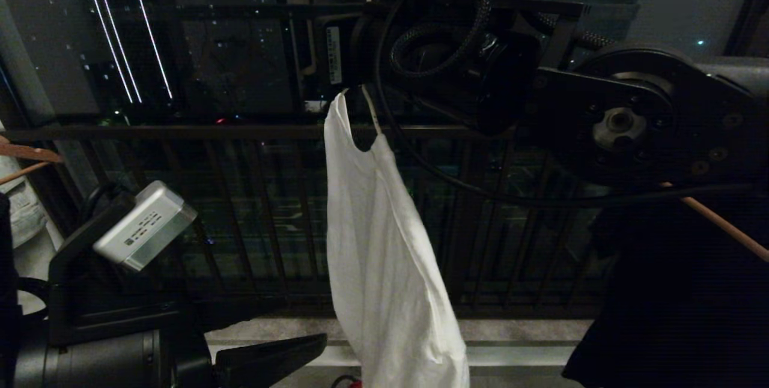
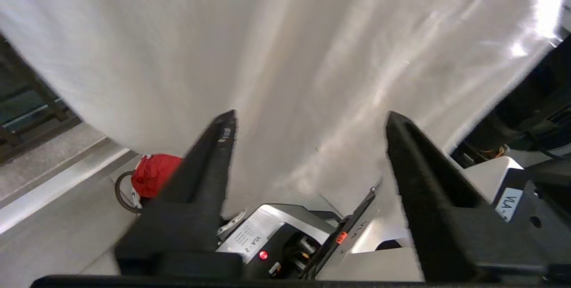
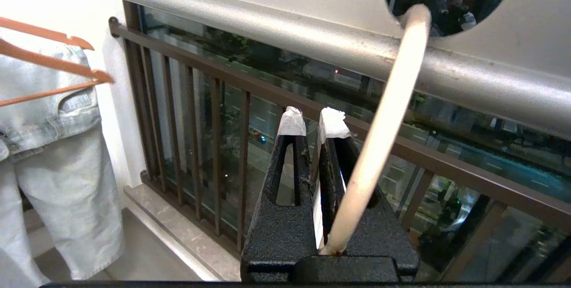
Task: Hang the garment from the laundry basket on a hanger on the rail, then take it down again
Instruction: Take the clothes off the clothes rack
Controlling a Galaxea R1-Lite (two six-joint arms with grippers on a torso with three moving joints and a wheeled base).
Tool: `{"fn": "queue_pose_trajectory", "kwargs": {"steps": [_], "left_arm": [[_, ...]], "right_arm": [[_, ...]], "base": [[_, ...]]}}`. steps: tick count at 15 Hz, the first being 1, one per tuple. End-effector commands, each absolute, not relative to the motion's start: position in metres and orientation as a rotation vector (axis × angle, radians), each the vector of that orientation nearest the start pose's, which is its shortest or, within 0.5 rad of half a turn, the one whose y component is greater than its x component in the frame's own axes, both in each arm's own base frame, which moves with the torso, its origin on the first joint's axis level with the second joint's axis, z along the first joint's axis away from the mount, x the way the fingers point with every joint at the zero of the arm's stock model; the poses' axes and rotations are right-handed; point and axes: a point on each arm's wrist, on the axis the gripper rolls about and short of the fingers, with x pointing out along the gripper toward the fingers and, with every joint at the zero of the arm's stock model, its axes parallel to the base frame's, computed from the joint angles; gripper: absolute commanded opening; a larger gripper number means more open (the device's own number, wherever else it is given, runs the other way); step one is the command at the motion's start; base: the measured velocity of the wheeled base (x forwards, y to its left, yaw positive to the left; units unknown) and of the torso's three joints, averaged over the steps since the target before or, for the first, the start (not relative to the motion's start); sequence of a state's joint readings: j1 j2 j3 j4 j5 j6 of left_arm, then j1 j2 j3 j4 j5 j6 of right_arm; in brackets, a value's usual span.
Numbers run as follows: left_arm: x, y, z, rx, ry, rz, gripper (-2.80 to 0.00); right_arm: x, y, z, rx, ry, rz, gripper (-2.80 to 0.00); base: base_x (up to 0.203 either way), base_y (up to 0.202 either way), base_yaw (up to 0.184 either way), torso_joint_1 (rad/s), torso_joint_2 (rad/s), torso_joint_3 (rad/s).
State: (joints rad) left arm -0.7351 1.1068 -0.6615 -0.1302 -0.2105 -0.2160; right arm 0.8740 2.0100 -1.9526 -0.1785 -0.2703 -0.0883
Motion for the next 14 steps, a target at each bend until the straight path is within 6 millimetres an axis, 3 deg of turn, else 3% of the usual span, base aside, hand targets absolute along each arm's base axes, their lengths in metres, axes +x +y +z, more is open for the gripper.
{"fn": "queue_pose_trajectory", "kwargs": {"steps": [1,3,4,9,14], "left_arm": [[0.111,-0.107,0.233,-0.118,0.405,-0.900,0.00],[0.109,-0.105,0.238,-0.125,0.380,-0.901,0.00],[0.109,-0.104,0.238,-0.125,0.380,-0.900,0.00],[0.111,-0.105,0.238,-0.122,0.385,-0.896,0.00],[0.110,-0.103,0.244,-0.126,0.359,-0.865,0.00]], "right_arm": [[0.266,0.310,0.347,-0.023,-0.123,0.589,-2.80],[0.263,0.309,0.349,-0.022,-0.124,0.589,-2.80],[0.264,0.309,0.349,-0.022,-0.122,0.577,0.00],[0.246,0.297,0.353,-0.044,-0.088,0.577,0.00],[0.218,0.263,0.366,-0.063,-0.033,0.557,0.00]], "base": [[0.000,0.000,0.000,0.000,0.00,0.000],[0.000,0.000,0.000,0.000,0.00,0.000],[0.000,0.000,0.000,0.000,0.00,0.000],[0.000,0.000,0.000,0.000,0.00,0.000],[0.000,0.000,0.000,0.000,0.00,0.000]]}}
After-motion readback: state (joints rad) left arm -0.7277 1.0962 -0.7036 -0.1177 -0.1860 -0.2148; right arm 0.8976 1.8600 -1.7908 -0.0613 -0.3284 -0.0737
